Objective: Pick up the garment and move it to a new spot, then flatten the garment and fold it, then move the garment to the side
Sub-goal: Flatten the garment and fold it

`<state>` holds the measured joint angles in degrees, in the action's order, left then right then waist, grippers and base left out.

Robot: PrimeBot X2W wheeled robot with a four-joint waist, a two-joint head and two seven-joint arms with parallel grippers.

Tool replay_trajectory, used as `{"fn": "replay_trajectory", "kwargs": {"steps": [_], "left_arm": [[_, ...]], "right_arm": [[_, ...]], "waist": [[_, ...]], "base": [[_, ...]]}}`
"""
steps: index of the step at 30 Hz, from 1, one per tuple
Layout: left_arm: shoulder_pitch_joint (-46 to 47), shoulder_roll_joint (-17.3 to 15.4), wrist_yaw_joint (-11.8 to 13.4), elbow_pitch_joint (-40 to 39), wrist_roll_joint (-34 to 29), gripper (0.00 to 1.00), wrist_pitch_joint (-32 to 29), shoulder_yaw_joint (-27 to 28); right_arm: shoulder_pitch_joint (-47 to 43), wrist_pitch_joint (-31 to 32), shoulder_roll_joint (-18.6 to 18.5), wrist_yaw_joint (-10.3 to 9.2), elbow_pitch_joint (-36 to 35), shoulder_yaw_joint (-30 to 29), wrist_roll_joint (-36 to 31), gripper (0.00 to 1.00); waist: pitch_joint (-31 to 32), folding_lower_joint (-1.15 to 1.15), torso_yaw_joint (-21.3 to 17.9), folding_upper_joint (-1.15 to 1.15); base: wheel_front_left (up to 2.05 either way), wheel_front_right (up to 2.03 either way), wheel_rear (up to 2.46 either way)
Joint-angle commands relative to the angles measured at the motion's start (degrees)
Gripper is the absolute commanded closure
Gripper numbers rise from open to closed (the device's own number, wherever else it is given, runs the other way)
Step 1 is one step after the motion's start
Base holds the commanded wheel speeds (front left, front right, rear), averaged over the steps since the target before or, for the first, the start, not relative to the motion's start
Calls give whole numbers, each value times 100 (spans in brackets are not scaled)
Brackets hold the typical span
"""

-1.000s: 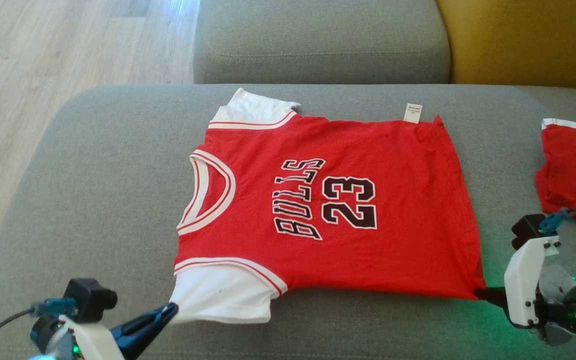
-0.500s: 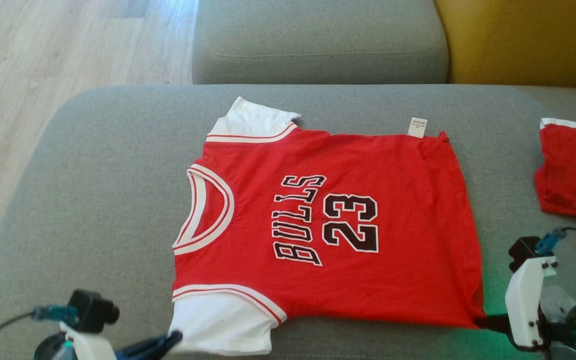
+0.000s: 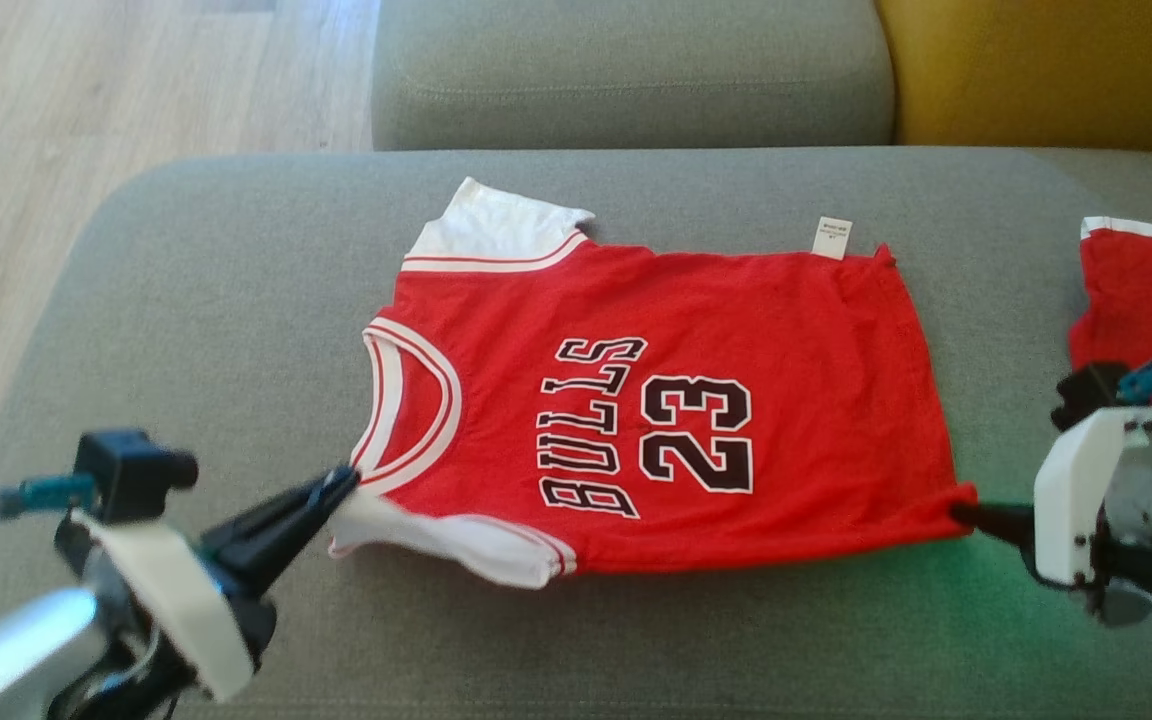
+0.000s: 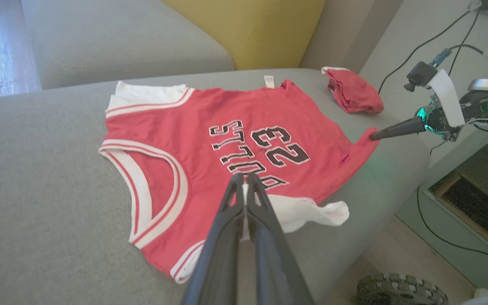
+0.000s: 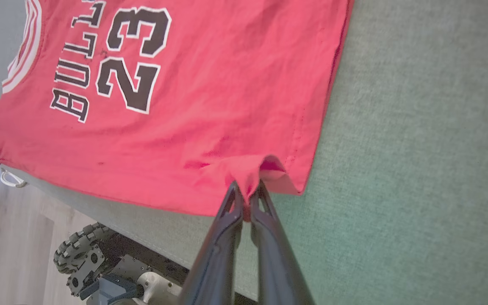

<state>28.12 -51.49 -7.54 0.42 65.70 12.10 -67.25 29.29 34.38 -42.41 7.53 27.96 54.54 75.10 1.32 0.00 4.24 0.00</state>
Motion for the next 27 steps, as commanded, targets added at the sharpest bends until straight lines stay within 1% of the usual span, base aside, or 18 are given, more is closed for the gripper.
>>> {"fn": "replay_trajectory", "kwargs": {"steps": [1, 6, 12, 19, 23, 26, 27], "left_arm": [[384, -136, 6, -35, -46, 100, 87, 364], [786, 187, 6, 194, -172, 100, 138, 298], [1260, 558, 6, 707, -263, 100, 182, 240], [1637, 1010, 6, 1408, -323, 100, 264, 439], [1803, 1205, 6, 1743, -431, 100, 282, 584], [1882, 1367, 6, 1991, -524, 100, 286, 829], [1882, 1367, 6, 1991, -524, 100, 286, 829]], "right_arm": [[169, -78, -141, -4, -53, -99, -37, 100], [447, -144, -31, -4, 91, -175, -130, 100], [825, -362, 161, -4, 308, -234, -313, 100], [1114, -606, 323, -4, 548, -232, -419, 100], [1262, -743, 381, -4, 610, -210, -435, 100], [1358, -853, 415, -4, 645, -189, -440, 100], [1358, -853, 415, -4, 645, -189, -440, 100]], "waist": [[-29, 0, -6, 0], [-219, 0, -39, 0], [-569, 0, -110, 0], [-920, 0, -187, 0], [-1090, 0, -243, 0], [-1200, 0, -275, 0], [-1200, 0, -275, 0]], "base": [[0, 0, 0], [0, 0, 0], [0, 0, 0], [0, 0, 0], [0, 0, 0], [0, 0, 0], [0, 0, 0]]}}
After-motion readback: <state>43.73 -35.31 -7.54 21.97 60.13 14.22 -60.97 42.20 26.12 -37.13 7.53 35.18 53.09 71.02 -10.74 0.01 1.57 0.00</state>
